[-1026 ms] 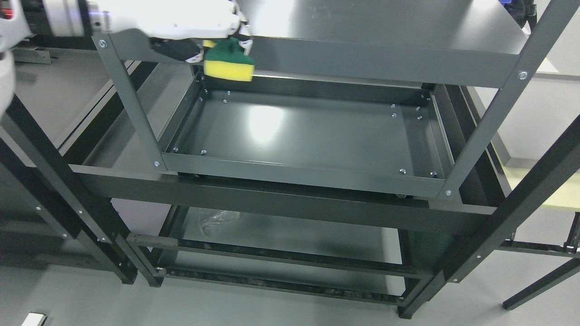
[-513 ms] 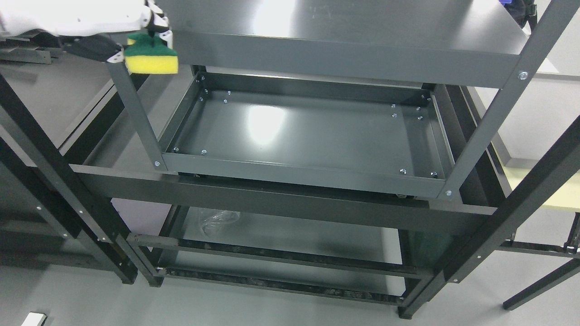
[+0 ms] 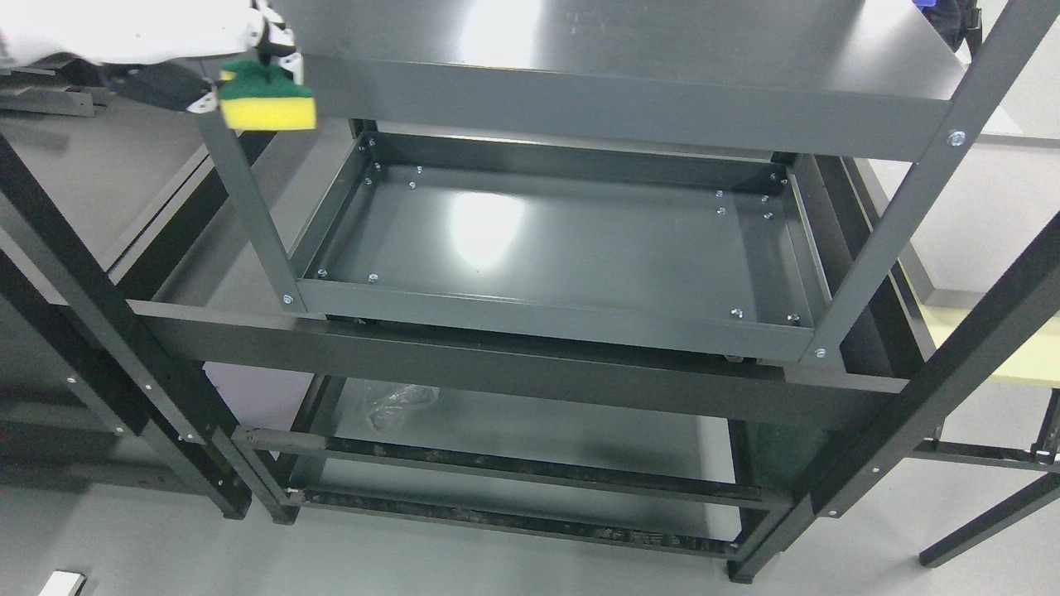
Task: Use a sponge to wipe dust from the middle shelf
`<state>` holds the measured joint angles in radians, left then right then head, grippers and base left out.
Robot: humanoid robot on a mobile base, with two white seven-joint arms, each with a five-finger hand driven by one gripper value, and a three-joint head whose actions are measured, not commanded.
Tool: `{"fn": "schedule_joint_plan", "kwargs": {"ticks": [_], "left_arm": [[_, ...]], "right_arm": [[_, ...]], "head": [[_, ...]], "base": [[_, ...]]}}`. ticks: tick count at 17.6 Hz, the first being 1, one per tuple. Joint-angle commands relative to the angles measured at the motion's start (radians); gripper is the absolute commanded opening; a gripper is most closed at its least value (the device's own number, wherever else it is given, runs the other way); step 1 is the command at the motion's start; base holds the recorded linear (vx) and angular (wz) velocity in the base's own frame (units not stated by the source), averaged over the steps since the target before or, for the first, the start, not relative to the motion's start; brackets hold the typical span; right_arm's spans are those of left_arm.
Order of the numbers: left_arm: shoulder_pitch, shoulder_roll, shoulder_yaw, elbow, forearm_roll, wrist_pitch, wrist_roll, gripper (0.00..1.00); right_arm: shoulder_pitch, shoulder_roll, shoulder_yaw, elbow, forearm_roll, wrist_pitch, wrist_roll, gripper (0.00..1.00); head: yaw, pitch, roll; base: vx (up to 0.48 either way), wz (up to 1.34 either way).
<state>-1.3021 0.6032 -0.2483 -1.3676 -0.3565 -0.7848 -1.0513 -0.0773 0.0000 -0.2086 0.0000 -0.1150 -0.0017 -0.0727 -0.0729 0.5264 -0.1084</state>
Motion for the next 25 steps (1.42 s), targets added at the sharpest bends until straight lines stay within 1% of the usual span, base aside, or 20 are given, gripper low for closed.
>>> {"fn": "schedule_joint_plan", "kwargs": {"ticks": [1, 3, 6, 7, 9, 10, 15, 17, 19, 22, 25], "left_arm": [[-0.103, -0.345, 0.011, 0.155, -0.126, -0.001, -0.006, 0.04], [-0.161, -0.432, 0.011, 0.226, -0.15, -0.001, -0.006, 0.04], [-0.197, -0.558, 0.009, 0.338, -0.171, -0.001, -0.004, 0.04], [-0.197, -0.586, 0.009, 0.37, -0.18, -0.001, -0.004, 0.04], [-0.197, -0.586, 0.0, 0.415, -0.2, -0.001, -0.003, 0.04], [-0.204, -0.586, -0.026, 0.445, -0.206, -0.001, 0.007, 0.04], [-0.218, -0.586, -0.195, 0.473, -0.188, -0.001, 0.114, 0.04], [-0.241, -0.586, -0.27, 0.472, -0.155, -0.001, 0.154, 0.04], [-0.256, -0.586, -0.365, 0.472, -0.116, 0.077, 0.203, 0.04], [-0.287, -0.586, -0.48, 0.464, -0.102, 0.206, 0.255, 0.04], [-0.293, -0.586, -0.572, 0.456, -0.081, 0.324, 0.296, 0.04]], "right_arm": [[-0.001, -0.017, 0.0, -0.017, 0.0, 0.072, 0.001, 1.0], [-0.001, -0.017, 0.0, -0.017, 0.0, 0.072, 0.001, 1.0], [0.001, -0.017, 0.0, -0.017, 0.0, 0.072, 0.001, 1.0], [-0.001, -0.017, 0.0, -0.017, 0.0, 0.074, 0.001, 1.0], [-0.001, -0.017, 0.0, -0.017, 0.0, 0.072, 0.001, 1.0], [-0.001, -0.017, 0.0, -0.017, 0.0, 0.072, 0.001, 1.0], [-0.001, -0.017, 0.0, -0.017, 0.0, 0.072, 0.001, 1.0], [-0.001, -0.017, 0.0, -0.017, 0.0, 0.072, 0.001, 1.0], [0.001, -0.017, 0.0, -0.017, 0.0, 0.072, 0.001, 1.0], [0.001, -0.017, 0.0, -0.017, 0.0, 0.074, 0.001, 1.0], [0.001, -0.017, 0.0, -0.017, 0.0, 0.072, 0.001, 1.0]], "head": [[0.0, 0.0, 0.0], [0.0, 0.0, 0.0], [0.0, 0.0, 0.0], [0.0, 0.0, 0.0], [0.0, 0.0, 0.0], [0.0, 0.0, 0.0], [0.0, 0.0, 0.0], [0.0, 0.0, 0.0], [0.0, 0.0, 0.0], [0.0, 0.0, 0.0], [0.0, 0.0, 0.0]], "base": [[0.0, 0.0], [0.0, 0.0], [0.0, 0.0], [0.0, 0.0], [0.0, 0.0], [0.0, 0.0], [0.0, 0.0], [0.0, 0.0], [0.0, 0.0], [0.0, 0.0], [0.0, 0.0]]}}
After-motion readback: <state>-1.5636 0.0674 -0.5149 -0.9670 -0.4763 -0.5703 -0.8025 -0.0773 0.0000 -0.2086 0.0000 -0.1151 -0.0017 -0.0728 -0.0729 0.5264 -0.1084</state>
